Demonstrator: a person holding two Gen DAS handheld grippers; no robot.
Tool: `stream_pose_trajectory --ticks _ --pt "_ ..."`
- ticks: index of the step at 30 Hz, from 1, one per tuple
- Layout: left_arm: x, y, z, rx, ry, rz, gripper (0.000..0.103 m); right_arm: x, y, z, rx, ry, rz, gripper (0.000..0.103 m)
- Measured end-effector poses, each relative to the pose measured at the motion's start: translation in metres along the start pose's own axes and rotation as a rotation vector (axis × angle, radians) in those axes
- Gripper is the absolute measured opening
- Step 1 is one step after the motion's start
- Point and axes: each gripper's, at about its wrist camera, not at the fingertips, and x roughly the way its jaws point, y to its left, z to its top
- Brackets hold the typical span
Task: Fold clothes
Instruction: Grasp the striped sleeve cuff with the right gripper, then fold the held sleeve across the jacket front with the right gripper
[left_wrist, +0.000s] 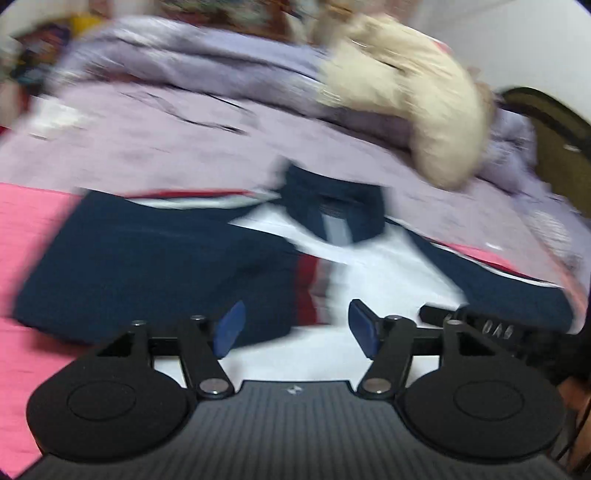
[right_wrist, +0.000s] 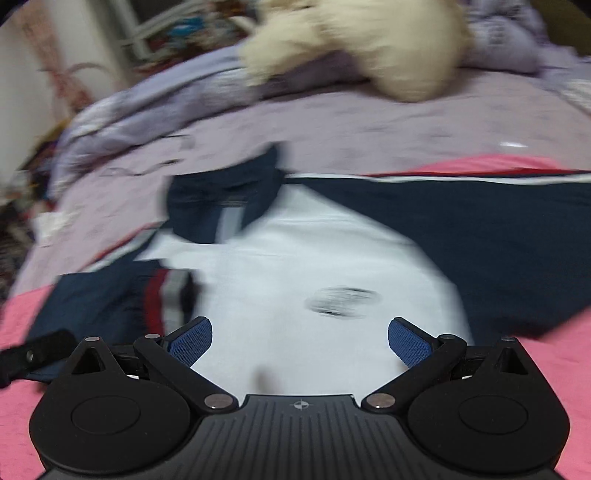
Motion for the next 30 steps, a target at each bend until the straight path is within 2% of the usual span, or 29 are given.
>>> stream_pose_trajectory --ticks 2,4,6,7,9,10,13,18,21,23,27,30 --pt "-0.003 0.027 0.002 0.000 -0.009 0.108 0.066 0.024 0.032 0.005 -0.017 0.006 0.078 0.101" --pt "-0.005 0.052 0.008 -0.017 0.004 0.178 0.066 0.053 0.059 0.007 -0.012 0.037 0.125 0.098" --pt "-0.008 0.073 0.013 -0.043 0.003 0.221 0.066 0.076 0.080 0.006 -0.014 0.087 0.142 0.072" --pt "-0.009 0.080 0.015 -0.055 0.000 0.230 0.066 0.085 0.088 0.004 -0.020 0.115 0.141 0.063" --pt "-0.010 0.088 0.018 -0.061 -0.006 0.242 0.066 0.092 0.104 0.003 -0.083 0.146 0.139 0.050" --pt "-0.008 0.089 0.019 -0.053 -0.009 0.245 0.066 0.088 0.107 0.005 -0.110 0.162 0.142 0.048" --pt "-0.003 0.089 0.024 -0.030 -0.019 0.253 0.066 0.067 0.095 0.017 -0.130 0.126 0.082 0.033" --pt "0.021 0.061 0.025 0.057 -0.015 0.193 0.067 0.035 0.041 0.053 -0.238 0.020 -0.159 0.028" --pt "0.038 0.043 0.021 0.105 0.001 0.149 0.068 0.026 0.000 0.067 -0.241 0.009 -0.264 0.028" --pt "0.053 0.031 0.016 0.143 0.025 0.157 0.068 0.030 -0.014 0.065 -0.234 0.025 -0.299 0.028" --pt "0.078 0.022 0.003 0.204 0.083 0.235 0.068 0.037 -0.041 0.061 -0.219 0.057 -0.367 0.029" --pt "0.086 0.031 -0.005 0.228 0.086 0.343 0.071 0.048 -0.046 0.048 -0.205 0.079 -0.345 0.032"
